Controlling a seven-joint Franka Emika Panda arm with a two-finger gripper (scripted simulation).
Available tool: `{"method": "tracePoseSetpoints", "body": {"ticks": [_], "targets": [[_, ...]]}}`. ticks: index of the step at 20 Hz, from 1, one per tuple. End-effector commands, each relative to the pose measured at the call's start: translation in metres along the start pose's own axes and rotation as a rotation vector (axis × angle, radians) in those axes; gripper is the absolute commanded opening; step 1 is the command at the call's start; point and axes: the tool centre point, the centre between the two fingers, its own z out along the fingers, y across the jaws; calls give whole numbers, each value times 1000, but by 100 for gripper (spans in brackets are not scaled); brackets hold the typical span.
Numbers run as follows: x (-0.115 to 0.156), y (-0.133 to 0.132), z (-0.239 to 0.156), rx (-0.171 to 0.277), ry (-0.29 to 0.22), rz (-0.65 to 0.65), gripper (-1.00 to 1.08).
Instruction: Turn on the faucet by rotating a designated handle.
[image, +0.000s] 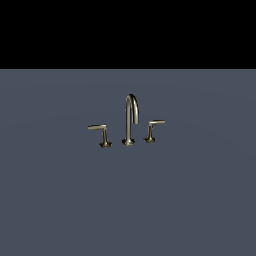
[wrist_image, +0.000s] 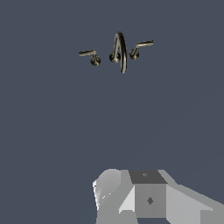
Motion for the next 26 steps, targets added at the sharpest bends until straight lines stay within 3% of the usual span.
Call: {"method": "tracePoseSetpoints", "body": {"ticks": [1,13,26], "targets": [[0,0,0,0,0,0,-100],[9,-17,20,3,-1,73,-100],[45,-66,84,12,-5,308,-100]]}}
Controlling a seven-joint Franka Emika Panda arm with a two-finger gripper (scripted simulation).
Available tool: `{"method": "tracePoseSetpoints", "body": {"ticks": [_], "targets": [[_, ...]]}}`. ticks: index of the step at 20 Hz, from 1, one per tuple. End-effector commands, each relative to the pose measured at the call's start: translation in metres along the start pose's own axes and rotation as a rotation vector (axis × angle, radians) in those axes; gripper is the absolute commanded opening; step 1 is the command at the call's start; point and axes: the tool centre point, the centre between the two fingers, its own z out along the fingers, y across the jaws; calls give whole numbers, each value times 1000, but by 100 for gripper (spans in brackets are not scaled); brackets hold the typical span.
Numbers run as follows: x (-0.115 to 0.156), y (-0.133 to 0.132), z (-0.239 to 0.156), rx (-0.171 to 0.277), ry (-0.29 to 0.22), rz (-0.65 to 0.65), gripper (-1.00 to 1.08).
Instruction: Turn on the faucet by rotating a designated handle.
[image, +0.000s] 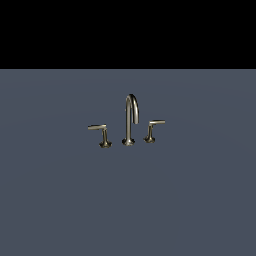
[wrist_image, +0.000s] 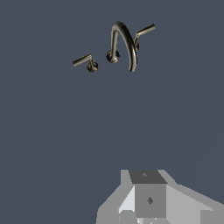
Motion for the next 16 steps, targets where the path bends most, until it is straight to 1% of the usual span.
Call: {"method": "tracePoseSetpoints", "body": {"ticks": [1,16], "targets": [[6,-12,14,3,-1,53,-100],[56,-78,98,18,-7,356,-100]]}}
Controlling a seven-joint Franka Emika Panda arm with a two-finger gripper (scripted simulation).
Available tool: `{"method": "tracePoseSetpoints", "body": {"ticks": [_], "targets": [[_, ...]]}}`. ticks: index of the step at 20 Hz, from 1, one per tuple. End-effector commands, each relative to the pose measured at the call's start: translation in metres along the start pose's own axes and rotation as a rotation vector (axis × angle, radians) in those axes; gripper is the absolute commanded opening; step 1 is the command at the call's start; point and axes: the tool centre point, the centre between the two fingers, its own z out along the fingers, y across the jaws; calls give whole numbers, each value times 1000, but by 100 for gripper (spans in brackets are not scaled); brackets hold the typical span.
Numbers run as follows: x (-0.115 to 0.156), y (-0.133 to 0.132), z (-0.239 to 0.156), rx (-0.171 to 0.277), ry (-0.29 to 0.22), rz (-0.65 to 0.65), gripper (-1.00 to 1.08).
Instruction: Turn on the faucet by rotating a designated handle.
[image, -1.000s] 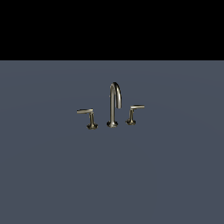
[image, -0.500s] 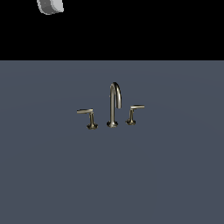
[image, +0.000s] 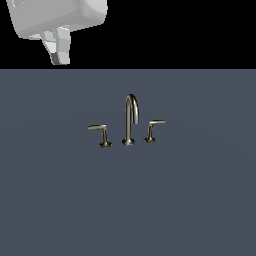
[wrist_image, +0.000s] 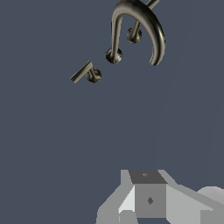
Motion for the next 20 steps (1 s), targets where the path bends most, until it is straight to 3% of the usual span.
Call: {"method": "tracePoseSetpoints", "body": {"ticks": [1,20], "targets": [[6,-12,14,4,-1,50,-100],[67,-83,107,17,-5,390,-100]]}}
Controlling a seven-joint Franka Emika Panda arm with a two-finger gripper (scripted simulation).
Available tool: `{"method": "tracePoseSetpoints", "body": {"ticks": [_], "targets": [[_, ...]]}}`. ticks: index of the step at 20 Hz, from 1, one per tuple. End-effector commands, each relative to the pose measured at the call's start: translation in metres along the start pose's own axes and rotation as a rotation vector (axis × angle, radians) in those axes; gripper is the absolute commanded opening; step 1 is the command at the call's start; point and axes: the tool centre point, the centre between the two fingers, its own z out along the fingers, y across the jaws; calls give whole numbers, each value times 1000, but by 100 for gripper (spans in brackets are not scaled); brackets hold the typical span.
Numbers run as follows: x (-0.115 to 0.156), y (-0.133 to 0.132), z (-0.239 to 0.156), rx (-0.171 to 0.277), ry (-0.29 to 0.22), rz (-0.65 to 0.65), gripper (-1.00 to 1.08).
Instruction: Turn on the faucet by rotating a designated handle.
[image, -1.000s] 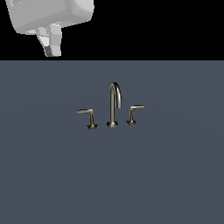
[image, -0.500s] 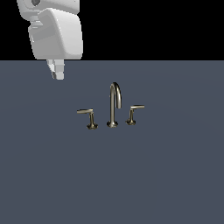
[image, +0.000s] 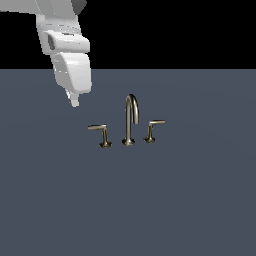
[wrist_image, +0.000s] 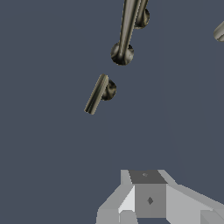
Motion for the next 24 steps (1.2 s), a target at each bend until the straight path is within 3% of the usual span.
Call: {"method": "tracePoseSetpoints", "body": {"ticks": [1,14,24], "targets": [[6,-11,13,1,1,46,-100],[53,-65,82,5,6,301,-100],[80,-86,112,9,6,420,-100]]}}
